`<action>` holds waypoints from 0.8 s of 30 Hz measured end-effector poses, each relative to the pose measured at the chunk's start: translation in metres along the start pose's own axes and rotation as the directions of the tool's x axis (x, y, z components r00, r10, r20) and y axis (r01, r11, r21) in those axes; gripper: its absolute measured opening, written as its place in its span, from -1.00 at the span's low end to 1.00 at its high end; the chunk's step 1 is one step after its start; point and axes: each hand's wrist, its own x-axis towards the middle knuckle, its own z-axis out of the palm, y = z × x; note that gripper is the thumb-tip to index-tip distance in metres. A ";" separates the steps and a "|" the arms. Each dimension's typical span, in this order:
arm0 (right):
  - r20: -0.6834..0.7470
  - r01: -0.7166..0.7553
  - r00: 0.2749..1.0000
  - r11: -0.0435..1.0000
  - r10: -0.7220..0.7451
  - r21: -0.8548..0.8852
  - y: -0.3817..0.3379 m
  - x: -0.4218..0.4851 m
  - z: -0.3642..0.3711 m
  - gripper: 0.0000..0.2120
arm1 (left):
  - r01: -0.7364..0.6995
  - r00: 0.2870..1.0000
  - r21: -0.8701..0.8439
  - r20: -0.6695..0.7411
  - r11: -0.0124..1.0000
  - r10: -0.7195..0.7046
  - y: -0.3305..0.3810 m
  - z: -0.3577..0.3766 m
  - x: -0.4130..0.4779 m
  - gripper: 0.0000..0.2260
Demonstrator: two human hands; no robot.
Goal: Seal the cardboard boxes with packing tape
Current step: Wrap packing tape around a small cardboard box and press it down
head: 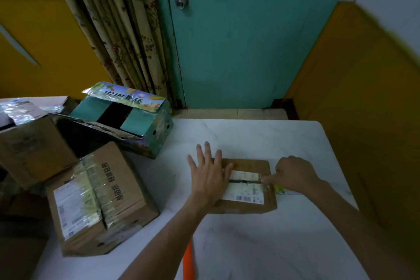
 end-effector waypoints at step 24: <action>0.119 -0.038 0.993 0.865 -0.026 0.501 0.070 0.017 0.064 -0.32 | -0.160 0.987 0.131 0.049 0.978 0.154 0.010 0.033 0.013 -0.28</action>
